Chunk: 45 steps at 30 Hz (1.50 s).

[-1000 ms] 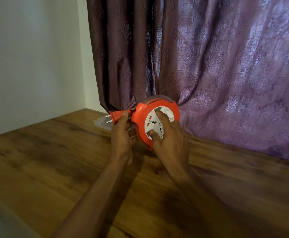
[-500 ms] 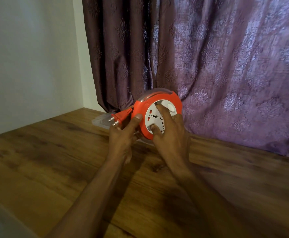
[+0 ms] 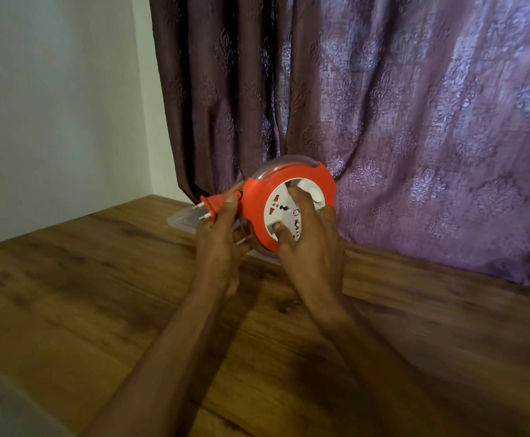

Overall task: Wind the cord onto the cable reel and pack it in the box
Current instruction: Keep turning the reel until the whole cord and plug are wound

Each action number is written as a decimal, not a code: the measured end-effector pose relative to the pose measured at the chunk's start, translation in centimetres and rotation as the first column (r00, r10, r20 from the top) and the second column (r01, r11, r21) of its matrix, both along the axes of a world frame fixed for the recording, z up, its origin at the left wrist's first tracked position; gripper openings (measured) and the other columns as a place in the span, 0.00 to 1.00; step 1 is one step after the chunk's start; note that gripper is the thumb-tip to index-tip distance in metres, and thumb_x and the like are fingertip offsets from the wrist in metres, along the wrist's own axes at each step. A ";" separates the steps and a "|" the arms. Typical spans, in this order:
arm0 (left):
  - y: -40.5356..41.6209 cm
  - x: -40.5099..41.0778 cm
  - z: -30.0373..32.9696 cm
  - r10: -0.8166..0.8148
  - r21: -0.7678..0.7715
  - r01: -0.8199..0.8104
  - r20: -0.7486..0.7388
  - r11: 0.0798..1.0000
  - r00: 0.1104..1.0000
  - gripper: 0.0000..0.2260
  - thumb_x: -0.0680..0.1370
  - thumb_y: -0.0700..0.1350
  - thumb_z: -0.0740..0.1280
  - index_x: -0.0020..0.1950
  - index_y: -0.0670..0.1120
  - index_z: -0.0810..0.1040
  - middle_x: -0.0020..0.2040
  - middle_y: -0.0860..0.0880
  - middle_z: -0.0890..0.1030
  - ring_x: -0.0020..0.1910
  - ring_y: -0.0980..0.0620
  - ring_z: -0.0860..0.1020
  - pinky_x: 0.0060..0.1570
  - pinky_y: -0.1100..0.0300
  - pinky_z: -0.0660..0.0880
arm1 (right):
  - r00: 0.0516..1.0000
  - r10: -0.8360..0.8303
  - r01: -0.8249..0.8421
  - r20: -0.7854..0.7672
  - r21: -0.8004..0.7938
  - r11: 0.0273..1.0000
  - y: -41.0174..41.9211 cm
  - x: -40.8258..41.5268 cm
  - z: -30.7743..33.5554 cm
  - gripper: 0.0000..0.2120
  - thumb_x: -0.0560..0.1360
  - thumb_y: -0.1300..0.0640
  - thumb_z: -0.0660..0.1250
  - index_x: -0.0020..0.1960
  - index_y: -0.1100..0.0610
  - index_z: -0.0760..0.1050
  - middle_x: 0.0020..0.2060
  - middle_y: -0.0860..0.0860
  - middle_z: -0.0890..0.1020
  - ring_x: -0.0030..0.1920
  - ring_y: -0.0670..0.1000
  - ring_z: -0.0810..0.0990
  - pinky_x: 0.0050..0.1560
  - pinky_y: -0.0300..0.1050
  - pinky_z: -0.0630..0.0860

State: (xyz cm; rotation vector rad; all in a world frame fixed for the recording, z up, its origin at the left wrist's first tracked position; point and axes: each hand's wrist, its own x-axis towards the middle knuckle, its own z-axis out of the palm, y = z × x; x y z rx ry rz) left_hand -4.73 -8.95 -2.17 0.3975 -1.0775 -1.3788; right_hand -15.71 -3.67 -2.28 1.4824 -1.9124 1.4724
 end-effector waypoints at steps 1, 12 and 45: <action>-0.1 0.0 0.0 -0.005 0.020 0.005 0.001 1.000 1.000 0.11 0.82 0.53 0.63 0.53 0.56 0.86 0.49 0.51 0.88 0.50 0.49 0.86 0.46 0.49 0.84 | 1.000 -0.004 0.004 -0.004 0.007 1.000 0.0 0.0 0.0 0.28 0.73 0.49 0.69 0.69 0.37 0.62 0.58 0.51 0.71 0.52 0.56 0.78 0.45 0.44 0.68; -1.1 0.7 -0.3 0.011 0.020 -0.014 0.142 1.000 0.990 0.11 0.83 0.50 0.62 0.57 0.49 0.82 0.52 0.46 0.87 0.45 0.48 0.87 0.43 0.52 0.84 | 0.992 -0.053 0.064 -0.117 0.095 0.993 0.5 -0.4 0.5 0.28 0.74 0.50 0.68 0.71 0.40 0.62 0.57 0.54 0.69 0.47 0.59 0.78 0.44 0.50 0.75; -1.3 0.3 -0.7 0.065 -0.100 -0.059 0.058 0.993 0.996 0.02 0.80 0.44 0.69 0.47 0.48 0.79 0.46 0.47 0.86 0.45 0.47 0.86 0.42 0.52 0.83 | 0.991 0.010 -0.003 0.131 -0.050 0.999 -0.2 -1.1 0.4 0.28 0.73 0.48 0.70 0.70 0.40 0.65 0.64 0.53 0.72 0.58 0.55 0.76 0.48 0.42 0.66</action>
